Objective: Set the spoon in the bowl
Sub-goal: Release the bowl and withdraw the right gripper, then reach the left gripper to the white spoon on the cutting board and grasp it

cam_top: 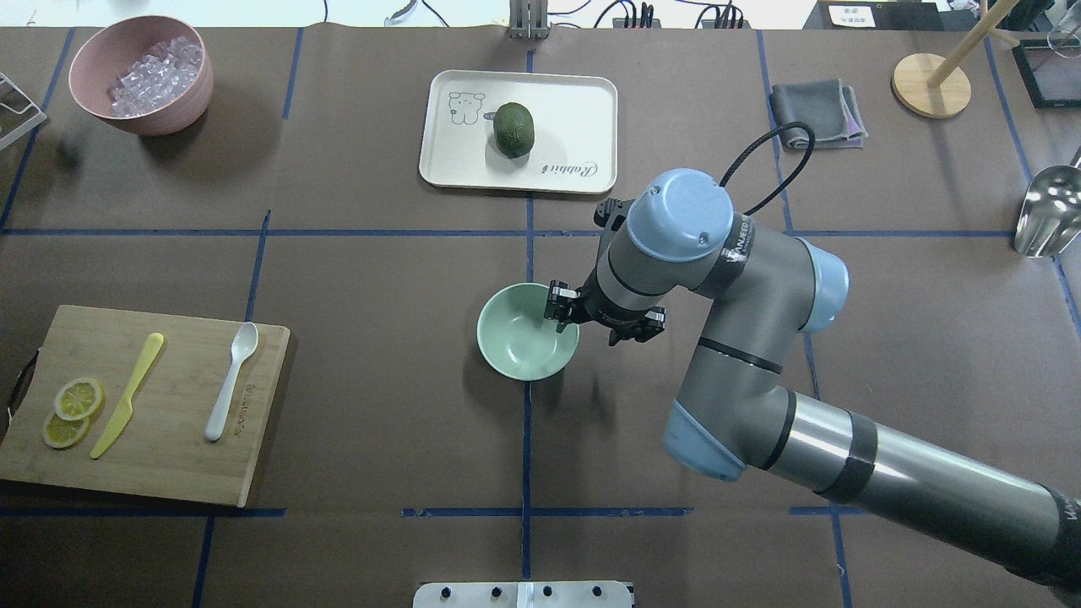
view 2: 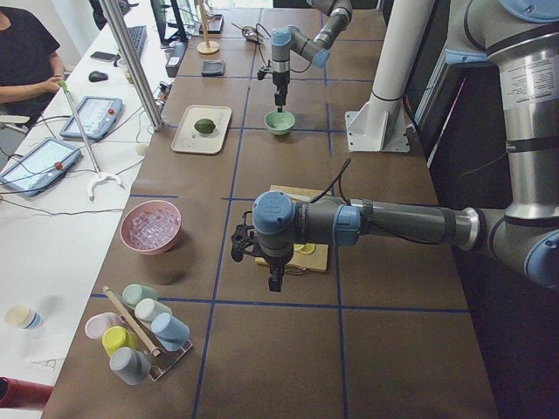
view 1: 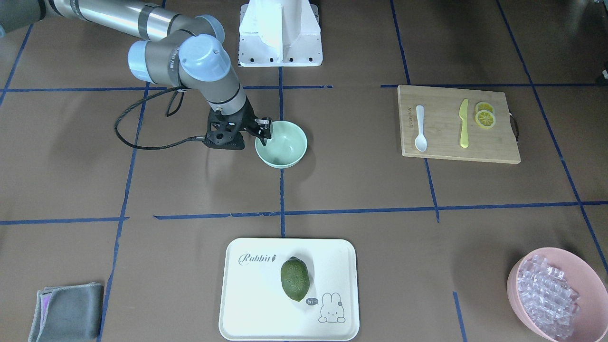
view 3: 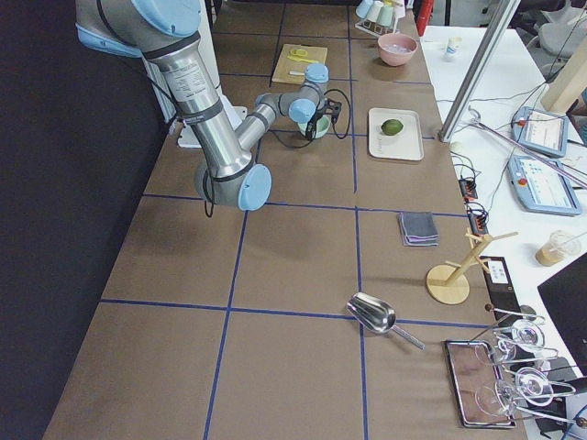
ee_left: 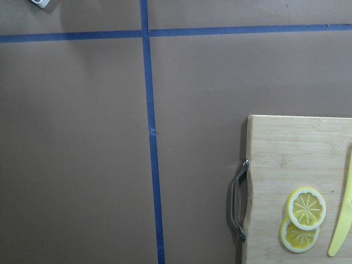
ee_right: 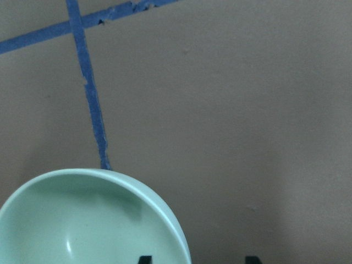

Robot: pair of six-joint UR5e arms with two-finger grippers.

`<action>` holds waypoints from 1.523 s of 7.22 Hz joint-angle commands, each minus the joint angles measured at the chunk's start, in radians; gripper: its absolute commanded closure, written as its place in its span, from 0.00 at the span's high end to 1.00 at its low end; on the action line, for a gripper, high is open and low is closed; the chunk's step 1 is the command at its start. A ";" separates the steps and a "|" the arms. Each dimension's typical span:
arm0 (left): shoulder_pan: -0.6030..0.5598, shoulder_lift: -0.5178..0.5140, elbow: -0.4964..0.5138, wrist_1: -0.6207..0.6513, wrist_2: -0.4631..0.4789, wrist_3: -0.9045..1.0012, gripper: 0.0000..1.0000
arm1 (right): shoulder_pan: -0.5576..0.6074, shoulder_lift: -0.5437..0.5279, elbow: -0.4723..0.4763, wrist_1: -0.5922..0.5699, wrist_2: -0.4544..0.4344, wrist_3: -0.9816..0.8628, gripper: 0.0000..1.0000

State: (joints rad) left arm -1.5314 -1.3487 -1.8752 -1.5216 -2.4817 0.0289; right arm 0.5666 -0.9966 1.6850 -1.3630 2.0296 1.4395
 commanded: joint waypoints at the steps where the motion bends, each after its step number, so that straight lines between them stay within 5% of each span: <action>1: 0.054 -0.004 -0.028 -0.028 -0.089 -0.007 1.00 | 0.149 -0.156 0.183 -0.001 0.154 -0.030 1.00; 5: 0.284 -0.023 -0.058 -0.356 -0.074 -0.409 1.00 | 0.410 -0.480 0.283 0.004 0.314 -0.440 1.00; 11: 0.796 -0.265 -0.064 -0.356 0.382 -0.706 1.00 | 0.651 -0.739 0.280 -0.005 0.304 -0.944 1.00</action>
State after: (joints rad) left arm -0.8395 -1.5736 -1.9471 -1.8773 -2.1888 -0.6011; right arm 1.1533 -1.6780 1.9719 -1.3596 2.3427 0.6441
